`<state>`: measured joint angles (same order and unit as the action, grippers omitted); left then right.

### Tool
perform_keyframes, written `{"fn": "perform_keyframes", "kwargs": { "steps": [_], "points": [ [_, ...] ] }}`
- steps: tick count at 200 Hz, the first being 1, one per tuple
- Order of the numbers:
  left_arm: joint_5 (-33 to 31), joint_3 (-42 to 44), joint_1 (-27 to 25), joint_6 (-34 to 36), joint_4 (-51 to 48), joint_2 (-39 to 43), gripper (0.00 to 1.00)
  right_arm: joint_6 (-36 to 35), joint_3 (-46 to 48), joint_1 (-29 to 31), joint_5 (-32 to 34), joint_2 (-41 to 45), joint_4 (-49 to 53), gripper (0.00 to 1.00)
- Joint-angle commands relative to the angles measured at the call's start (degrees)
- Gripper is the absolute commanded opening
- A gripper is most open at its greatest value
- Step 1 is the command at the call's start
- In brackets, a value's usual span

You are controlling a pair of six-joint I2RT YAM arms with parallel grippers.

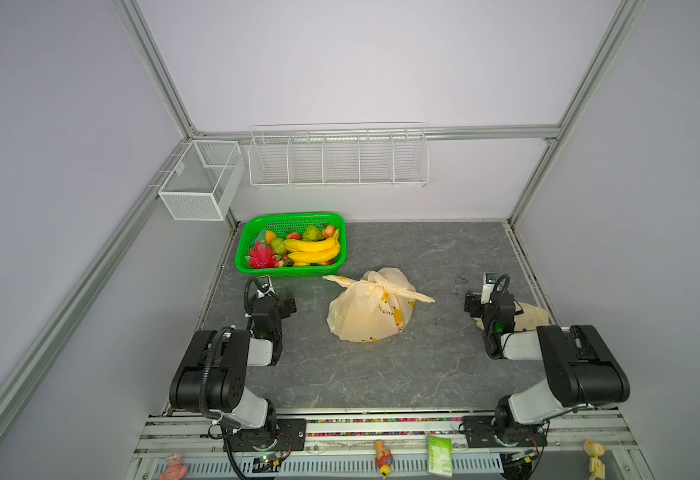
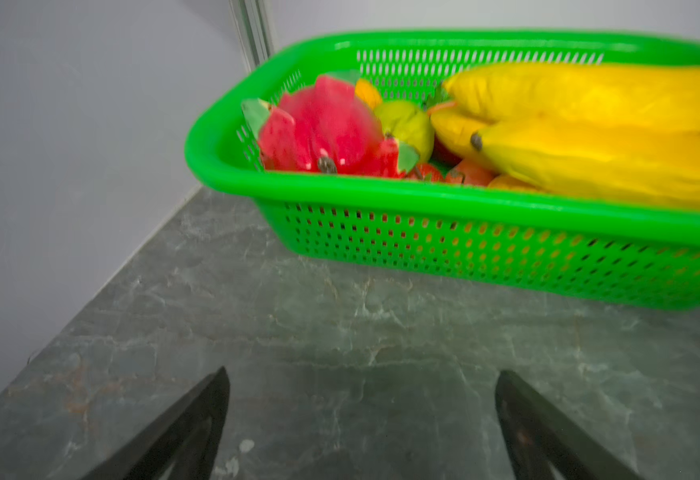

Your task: Place the fake fruits into the plastic bag and tie a complex knot

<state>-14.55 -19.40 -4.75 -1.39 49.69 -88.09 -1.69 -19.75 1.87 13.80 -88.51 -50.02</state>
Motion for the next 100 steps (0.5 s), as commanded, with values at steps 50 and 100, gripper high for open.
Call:
{"fn": "perform_keyframes", "kwargs": {
  "steps": [50,100],
  "points": [
    [-0.6,-3.2,0.6,0.5,1.5,-0.7,0.99,0.4,-1.5,-0.5,-2.2,0.5,-1.6,0.89],
    [-0.8,-3.1,0.6,0.6,2.1,-0.9,0.99,0.4,-1.5,-0.5,-2.3,0.5,-1.6,0.89]
  ]
}}
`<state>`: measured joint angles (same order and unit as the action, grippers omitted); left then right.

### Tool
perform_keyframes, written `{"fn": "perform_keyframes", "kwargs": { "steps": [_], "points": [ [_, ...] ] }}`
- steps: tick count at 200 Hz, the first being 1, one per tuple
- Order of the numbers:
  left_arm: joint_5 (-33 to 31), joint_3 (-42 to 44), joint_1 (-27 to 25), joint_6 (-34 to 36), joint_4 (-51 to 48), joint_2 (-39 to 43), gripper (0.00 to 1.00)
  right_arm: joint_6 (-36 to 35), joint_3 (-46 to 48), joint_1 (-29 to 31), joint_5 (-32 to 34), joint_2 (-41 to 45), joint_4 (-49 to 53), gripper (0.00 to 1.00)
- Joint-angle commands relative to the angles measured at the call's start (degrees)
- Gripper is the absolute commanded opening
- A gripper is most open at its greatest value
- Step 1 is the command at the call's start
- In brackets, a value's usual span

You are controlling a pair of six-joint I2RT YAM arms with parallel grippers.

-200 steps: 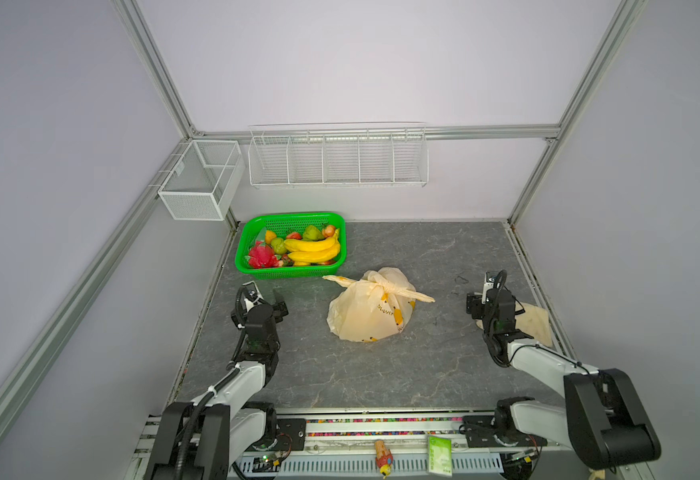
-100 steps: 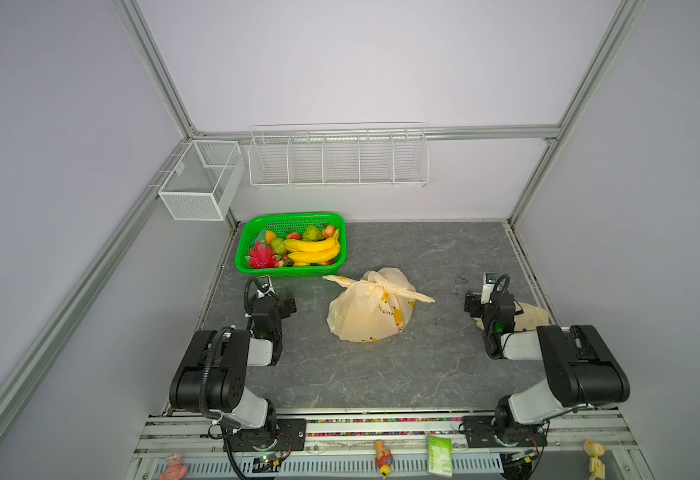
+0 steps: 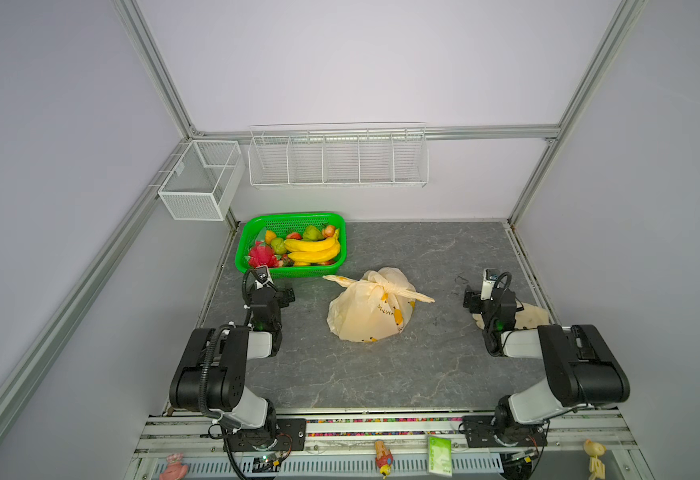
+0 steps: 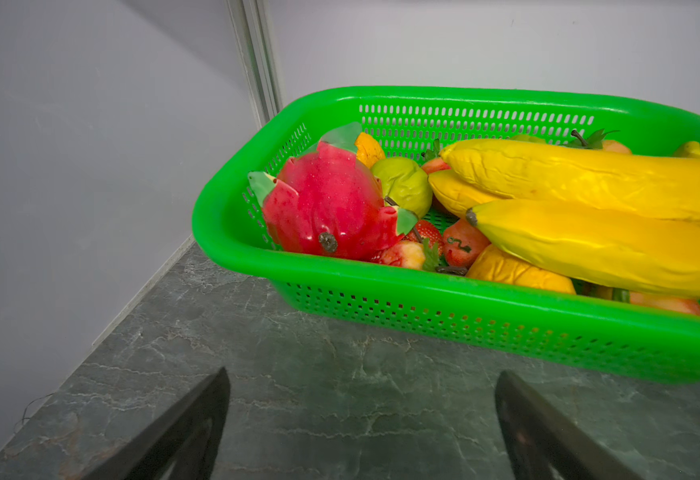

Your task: Place the fake fruits into the plastic bag and tie a complex knot

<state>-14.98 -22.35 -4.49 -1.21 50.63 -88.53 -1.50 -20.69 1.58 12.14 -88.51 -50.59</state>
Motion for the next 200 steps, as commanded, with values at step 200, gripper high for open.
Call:
{"fn": "perform_keyframes", "kwargs": {
  "steps": [200],
  "points": [
    [-0.3,-0.2,0.3,0.3,1.2,-0.5,0.99,0.0,-0.8,-0.1,-1.0,0.3,-0.7,0.89]
  ]
}}
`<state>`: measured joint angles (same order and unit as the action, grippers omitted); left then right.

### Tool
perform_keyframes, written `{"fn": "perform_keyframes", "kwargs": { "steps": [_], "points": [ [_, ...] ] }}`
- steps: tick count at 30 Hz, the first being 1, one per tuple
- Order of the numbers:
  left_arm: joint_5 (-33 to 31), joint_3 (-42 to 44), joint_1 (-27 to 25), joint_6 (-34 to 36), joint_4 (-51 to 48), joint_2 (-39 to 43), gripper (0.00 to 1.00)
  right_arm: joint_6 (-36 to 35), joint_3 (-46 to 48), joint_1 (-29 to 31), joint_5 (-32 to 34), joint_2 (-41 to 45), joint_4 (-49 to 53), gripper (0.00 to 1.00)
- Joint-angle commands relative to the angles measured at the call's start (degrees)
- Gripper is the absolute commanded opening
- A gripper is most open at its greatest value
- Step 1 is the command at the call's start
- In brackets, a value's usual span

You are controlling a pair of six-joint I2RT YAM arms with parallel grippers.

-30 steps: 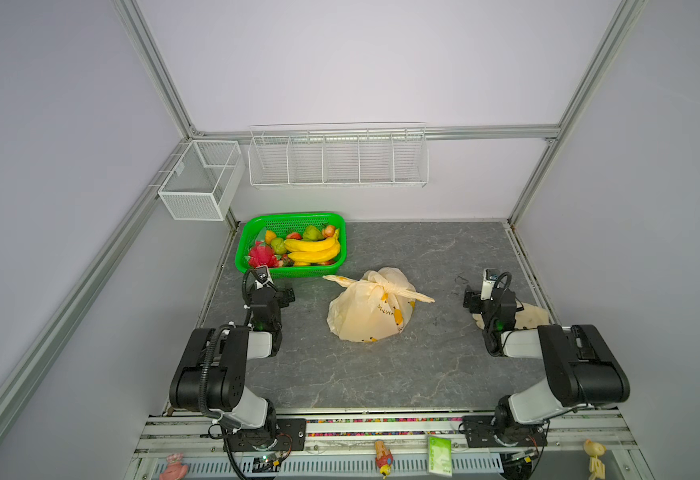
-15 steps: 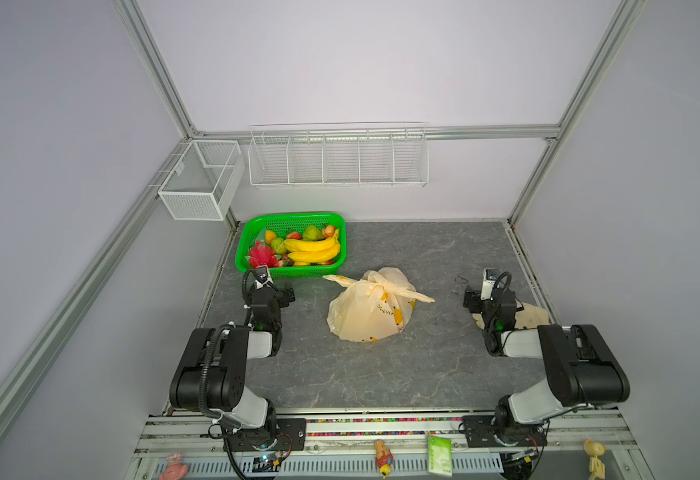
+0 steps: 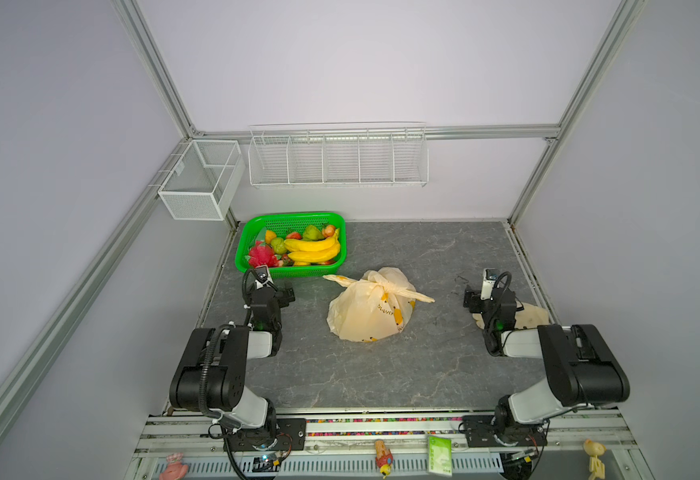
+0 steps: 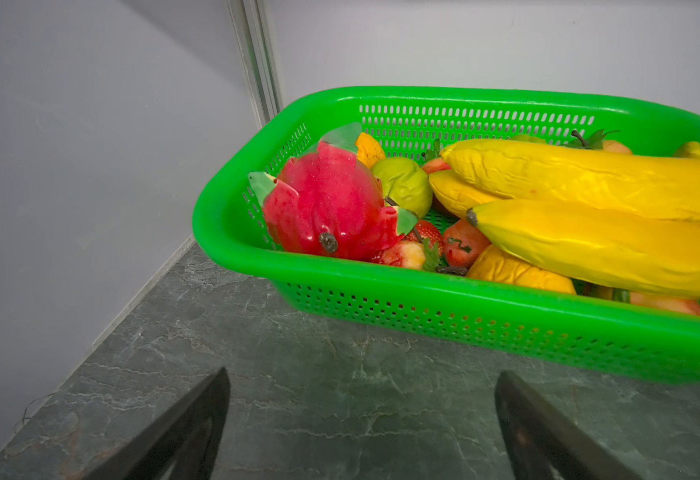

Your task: Place the fake fruits into the plastic bag and tie a complex knot

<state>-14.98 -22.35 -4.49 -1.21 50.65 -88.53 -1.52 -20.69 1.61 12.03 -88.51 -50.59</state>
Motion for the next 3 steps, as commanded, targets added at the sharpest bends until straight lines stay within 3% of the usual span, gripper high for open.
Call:
{"fn": "perform_keyframes", "kwargs": {
  "steps": [1,3],
  "points": [
    [-0.2,-0.2,0.3,0.3,1.1,-0.5,0.99,0.0,-0.8,-0.2,-0.9,0.3,-0.7,0.89],
    [-0.3,-0.2,0.4,0.3,1.1,-0.5,0.99,0.0,-0.8,-0.1,-0.8,0.4,-0.9,0.89]
  ]
}}
